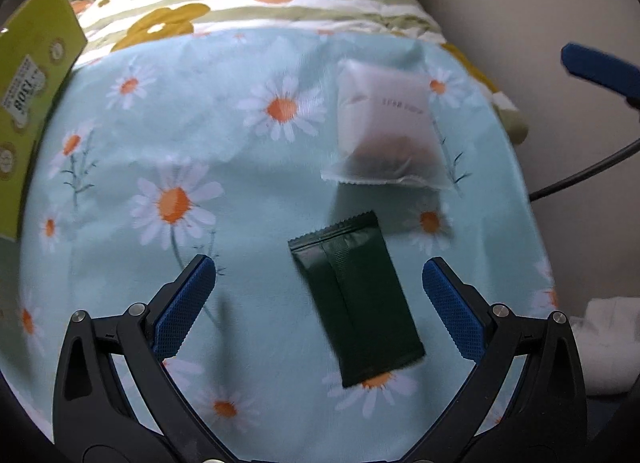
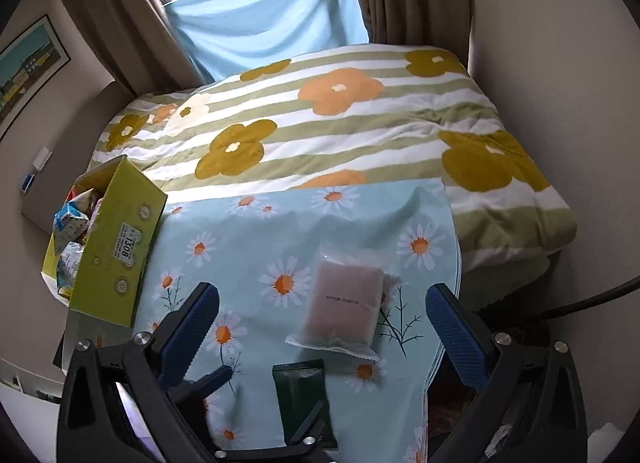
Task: Organize snacks
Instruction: 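Move both grippers back to the dark green packet and white pastry pack, then grasp the dark green packet with left gripper while right grasps the white pastry pack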
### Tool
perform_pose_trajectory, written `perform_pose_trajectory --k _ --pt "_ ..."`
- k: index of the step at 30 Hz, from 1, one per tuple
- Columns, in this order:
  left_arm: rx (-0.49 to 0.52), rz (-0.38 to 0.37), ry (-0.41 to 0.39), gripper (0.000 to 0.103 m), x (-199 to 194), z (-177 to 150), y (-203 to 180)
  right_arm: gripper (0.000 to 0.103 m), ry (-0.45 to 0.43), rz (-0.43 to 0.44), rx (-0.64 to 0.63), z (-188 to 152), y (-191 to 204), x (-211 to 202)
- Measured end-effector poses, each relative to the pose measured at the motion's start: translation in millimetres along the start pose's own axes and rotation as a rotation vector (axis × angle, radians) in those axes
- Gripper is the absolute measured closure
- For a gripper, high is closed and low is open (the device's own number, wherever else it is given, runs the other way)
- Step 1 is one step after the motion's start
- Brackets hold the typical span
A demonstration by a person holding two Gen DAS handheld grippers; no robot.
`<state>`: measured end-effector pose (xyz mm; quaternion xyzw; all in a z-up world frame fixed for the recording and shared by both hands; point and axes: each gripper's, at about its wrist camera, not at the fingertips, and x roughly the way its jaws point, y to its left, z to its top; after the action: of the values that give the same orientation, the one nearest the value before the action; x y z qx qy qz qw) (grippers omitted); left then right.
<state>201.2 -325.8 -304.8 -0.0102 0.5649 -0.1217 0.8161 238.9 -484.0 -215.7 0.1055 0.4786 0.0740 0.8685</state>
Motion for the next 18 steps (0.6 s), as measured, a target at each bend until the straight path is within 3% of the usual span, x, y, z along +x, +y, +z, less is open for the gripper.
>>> perform_pose_trajectory --k 7,18 --pt "0.037 0.044 0.014 0.0 8 -7 -4 0.0 0.019 0.006 0.025 -2 -11 13" --pt "0.014 0.097 0.036 0.001 1 0 39 0.0 0.038 0.026 0.045 -3 -15 29"
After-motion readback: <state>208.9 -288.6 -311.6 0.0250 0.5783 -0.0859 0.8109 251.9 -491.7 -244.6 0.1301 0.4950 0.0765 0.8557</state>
